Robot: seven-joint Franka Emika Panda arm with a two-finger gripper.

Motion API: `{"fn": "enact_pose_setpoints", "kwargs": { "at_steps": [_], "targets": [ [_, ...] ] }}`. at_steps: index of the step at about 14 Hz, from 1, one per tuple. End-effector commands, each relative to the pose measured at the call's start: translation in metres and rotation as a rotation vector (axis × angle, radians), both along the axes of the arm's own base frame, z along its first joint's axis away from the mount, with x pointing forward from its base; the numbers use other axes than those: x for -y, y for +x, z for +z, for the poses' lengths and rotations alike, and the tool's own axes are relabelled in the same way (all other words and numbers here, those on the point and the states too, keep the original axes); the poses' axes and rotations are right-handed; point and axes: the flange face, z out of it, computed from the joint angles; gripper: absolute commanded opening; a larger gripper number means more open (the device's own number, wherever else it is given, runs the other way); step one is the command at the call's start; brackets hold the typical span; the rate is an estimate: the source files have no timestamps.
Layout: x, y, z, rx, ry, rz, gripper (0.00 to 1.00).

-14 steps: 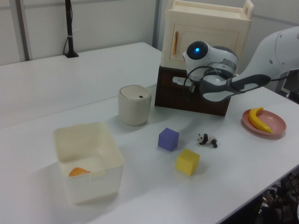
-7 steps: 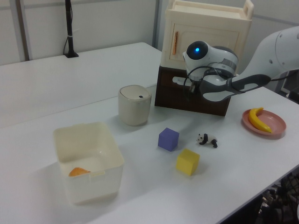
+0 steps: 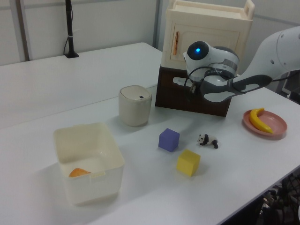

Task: Slide the drawer open
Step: 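Pull the handle outward, sliding the brown drawer out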

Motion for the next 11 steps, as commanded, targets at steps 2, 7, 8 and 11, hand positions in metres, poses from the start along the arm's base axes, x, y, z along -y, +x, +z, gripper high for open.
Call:
{"fn": "enact_pose_setpoints", "kwargs": {
  "at_steps": [2, 7, 8, 11],
  "targets": [
    [-0.013, -0.019, 0.011, 0.023, -0.004, 0.015, 0.0],
    [-0.029, -0.034, 0.018, 0.025, -0.007, 0.036, 0.0],
    [-0.03, -0.036, 0.016, 0.02, -0.007, 0.037, 0.0],
    [-0.04, -0.044, 0.019, 0.02, -0.01, 0.049, 0.0]
  ]
}}
